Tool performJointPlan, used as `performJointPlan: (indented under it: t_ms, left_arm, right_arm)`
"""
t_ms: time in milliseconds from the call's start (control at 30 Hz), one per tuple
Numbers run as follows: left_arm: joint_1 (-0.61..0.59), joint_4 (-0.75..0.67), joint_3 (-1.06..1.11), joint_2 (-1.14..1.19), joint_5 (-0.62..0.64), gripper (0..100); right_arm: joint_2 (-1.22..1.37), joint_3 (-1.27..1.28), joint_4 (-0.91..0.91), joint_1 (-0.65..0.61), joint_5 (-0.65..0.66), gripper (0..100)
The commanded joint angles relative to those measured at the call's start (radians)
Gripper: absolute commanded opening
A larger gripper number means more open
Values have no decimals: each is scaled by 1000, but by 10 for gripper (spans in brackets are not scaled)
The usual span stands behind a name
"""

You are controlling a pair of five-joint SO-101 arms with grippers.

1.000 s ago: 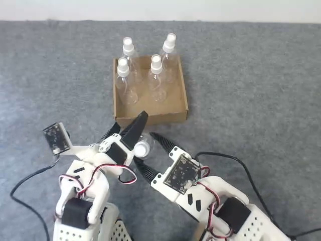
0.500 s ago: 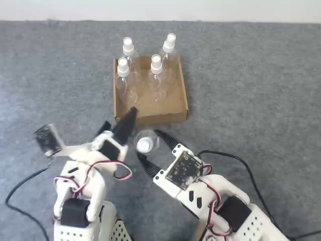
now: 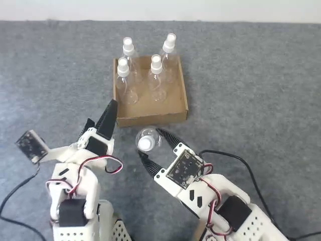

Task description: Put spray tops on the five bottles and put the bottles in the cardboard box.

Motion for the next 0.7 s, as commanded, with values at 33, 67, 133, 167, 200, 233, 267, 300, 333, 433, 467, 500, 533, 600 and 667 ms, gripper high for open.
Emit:
performJointPlan:
  t_ms: [33, 67, 133, 167, 200, 233, 267, 300, 333, 433, 467, 500, 533, 600, 667]
  left_arm:
    - [-71, -34, -58, -18, 9, 334]
    - [-80, -46, -58, -18, 11, 334]
    - [-94, -63, -54, -18, 12, 333]
    - [-100, -66, -54, -18, 12, 321]
    - [-104, -68, -54, -18, 12, 300]
    - [-110, -72, -54, -18, 11, 269]
    - [-120, -77, -54, -18, 9, 234]
    - [-127, -89, -54, -18, 9, 195]
    - [-138, -103, -54, -18, 9, 156]
    - [-172, -137, -50, -18, 8, 62]
    - [-183, -143, -50, -18, 8, 41]
    - [-190, -143, -50, -18, 8, 24]
    - [-196, -143, -50, -18, 6, 14]
    - [-199, -143, -50, -18, -20, 13]
    - [-198, -143, -50, -18, -71, 13]
  right_arm:
    - [-13, -8, 8, 21, 2, 111]
    - [-13, -8, 8, 21, 2, 111]
    - [-13, -8, 8, 21, 2, 111]
    - [-13, -8, 8, 25, 2, 111]
    - [-13, -11, 8, 38, -2, 111]
    - [-18, -15, 8, 56, -5, 111]
    - [-24, -18, 8, 81, -5, 111]
    - [-24, -29, 8, 104, -6, 111]
    - [-19, -41, 10, 125, -6, 111]
    - [-19, -87, 36, 165, -6, 111]
    - [-16, -107, 45, 173, -6, 111]
    - [-15, -126, 53, 180, -6, 111]
    - [-13, -144, 54, 189, -8, 111]
    - [-13, -176, 53, 208, -8, 111]
    - [-12, -206, 50, 223, -8, 111]
